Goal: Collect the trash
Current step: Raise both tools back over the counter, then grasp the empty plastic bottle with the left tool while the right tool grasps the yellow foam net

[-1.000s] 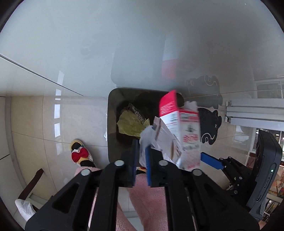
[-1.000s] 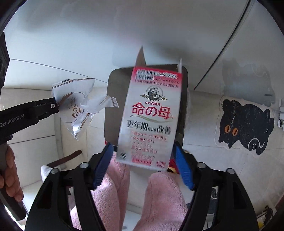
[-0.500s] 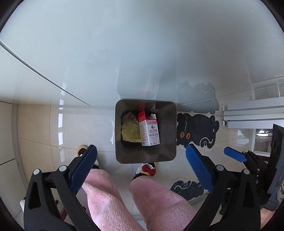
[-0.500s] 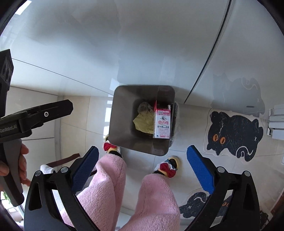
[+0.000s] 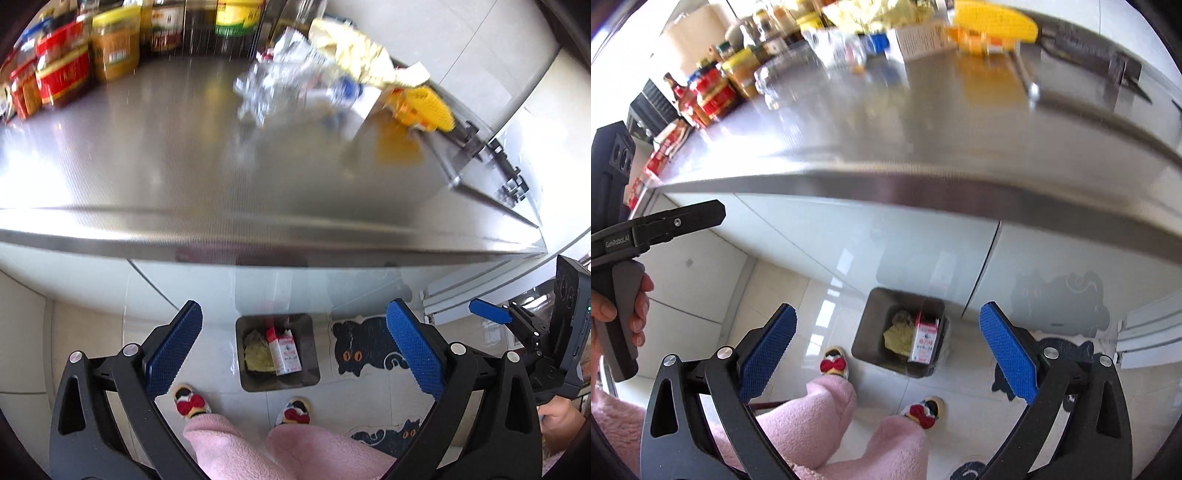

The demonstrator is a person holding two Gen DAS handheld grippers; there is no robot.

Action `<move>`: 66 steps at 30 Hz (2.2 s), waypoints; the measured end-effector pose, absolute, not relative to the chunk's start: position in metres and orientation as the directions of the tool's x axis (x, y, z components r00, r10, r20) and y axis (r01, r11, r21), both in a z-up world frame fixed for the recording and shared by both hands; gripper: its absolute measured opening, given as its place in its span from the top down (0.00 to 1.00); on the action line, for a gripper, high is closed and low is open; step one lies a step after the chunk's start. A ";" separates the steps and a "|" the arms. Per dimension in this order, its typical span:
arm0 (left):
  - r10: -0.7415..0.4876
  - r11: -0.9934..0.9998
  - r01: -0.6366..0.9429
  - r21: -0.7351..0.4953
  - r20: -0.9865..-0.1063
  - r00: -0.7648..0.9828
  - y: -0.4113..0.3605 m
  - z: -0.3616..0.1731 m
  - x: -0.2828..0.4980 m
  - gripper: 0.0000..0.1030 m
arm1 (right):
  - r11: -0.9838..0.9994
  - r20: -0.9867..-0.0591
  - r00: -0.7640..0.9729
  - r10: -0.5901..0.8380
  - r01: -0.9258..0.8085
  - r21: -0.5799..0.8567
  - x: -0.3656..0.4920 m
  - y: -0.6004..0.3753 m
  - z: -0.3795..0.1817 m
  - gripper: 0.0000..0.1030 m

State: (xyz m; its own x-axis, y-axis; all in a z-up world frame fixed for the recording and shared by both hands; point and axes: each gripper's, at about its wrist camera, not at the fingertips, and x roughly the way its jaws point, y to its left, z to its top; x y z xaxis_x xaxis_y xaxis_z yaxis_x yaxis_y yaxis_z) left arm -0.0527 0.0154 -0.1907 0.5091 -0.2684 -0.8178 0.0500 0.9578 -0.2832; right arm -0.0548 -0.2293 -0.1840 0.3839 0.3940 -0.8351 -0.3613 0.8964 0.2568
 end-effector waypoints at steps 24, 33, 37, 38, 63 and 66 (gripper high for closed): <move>-0.205 0.977 0.170 -0.129 -0.782 0.589 0.033 -0.155 0.090 0.08 | 0.961 -0.753 0.631 0.188 -0.276 0.008 0.129 -0.247 -0.132 0.03; -0.256 0.964 0.214 -0.160 -0.783 0.567 0.024 -0.170 0.115 0.09 | 0.934 -0.757 0.616 0.216 -0.356 -0.024 0.166 -0.236 -0.140 0.13; -0.290 0.954 0.235 -0.187 -0.781 0.554 0.020 -0.174 0.121 0.19 | 0.926 -0.793 0.564 0.229 -0.377 -0.002 0.173 -0.233 -0.148 0.51; -0.292 0.953 0.238 -0.188 -0.780 0.553 0.019 -0.174 0.121 0.20 | 0.925 -0.794 0.561 0.232 -0.380 0.002 0.172 -0.233 -0.149 0.57; -0.379 0.913 0.346 -0.216 -0.762 0.525 -0.009 -0.173 0.079 0.38 | 0.910 -0.729 0.571 0.378 -0.375 0.178 0.096 -0.252 -0.114 0.86; -0.383 0.908 0.364 -0.208 -0.766 0.517 -0.018 -0.173 0.081 0.37 | 0.908 -0.727 0.565 0.390 -0.365 0.204 0.082 -0.257 -0.113 0.86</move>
State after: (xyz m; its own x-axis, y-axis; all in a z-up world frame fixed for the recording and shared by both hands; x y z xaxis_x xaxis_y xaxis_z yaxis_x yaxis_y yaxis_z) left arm 0.0808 -0.0180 -0.1727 0.5166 -0.3831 -0.7657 0.3642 0.9077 -0.2085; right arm 0.0815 -0.2567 -0.1134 0.5650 0.3903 -0.7269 -0.3651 0.9083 0.2039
